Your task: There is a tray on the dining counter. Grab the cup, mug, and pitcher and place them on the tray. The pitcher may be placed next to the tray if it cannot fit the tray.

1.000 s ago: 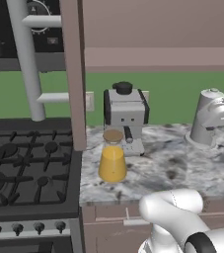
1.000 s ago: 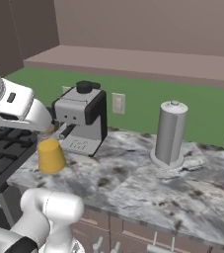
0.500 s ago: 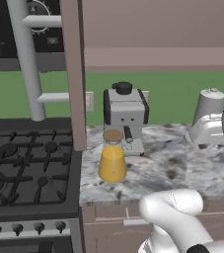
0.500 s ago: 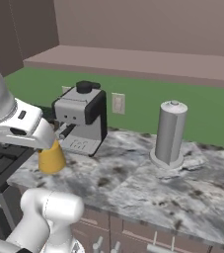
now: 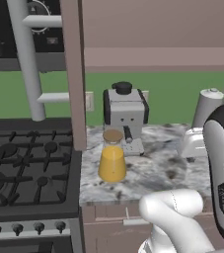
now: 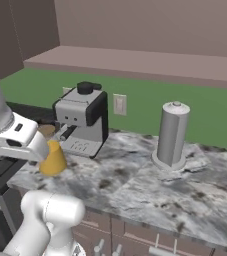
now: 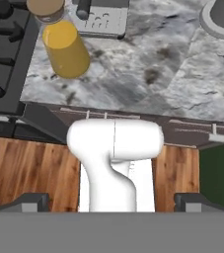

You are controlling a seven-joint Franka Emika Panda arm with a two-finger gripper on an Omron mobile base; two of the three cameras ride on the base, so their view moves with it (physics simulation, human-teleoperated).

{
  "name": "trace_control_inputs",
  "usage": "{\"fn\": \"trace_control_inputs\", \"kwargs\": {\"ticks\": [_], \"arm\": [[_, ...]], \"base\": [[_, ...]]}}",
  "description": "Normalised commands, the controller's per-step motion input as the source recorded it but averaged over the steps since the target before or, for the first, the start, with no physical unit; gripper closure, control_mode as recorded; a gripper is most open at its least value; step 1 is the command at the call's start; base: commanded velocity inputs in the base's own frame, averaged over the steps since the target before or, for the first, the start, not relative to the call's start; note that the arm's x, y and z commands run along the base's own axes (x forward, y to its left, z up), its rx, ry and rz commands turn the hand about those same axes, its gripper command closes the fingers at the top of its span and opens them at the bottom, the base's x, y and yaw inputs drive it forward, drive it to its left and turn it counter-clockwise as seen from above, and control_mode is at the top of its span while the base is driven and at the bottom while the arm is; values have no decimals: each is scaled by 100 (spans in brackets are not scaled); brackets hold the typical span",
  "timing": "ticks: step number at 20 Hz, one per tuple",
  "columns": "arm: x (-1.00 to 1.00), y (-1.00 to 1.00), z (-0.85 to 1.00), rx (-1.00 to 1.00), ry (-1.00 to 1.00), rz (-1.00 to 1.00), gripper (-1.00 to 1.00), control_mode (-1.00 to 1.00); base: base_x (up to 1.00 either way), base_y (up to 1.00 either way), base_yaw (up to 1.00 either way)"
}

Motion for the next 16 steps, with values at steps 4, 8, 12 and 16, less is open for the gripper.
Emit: {"fn": "trace_control_inputs", "kwargs": {"ticks": [4, 8, 12, 16], "arm": [[1, 27, -19, 0, 16, 0, -100, -100], [11, 17, -21, 0, 10, 0, -100, -100], [20, 5, -28, 0, 3, 1, -100, -100], [21, 0, -29, 0, 0, 2, -100, -100]], "base": [[0, 0, 0], [0, 0, 0], [0, 0, 0], [0, 0, 0]]}}
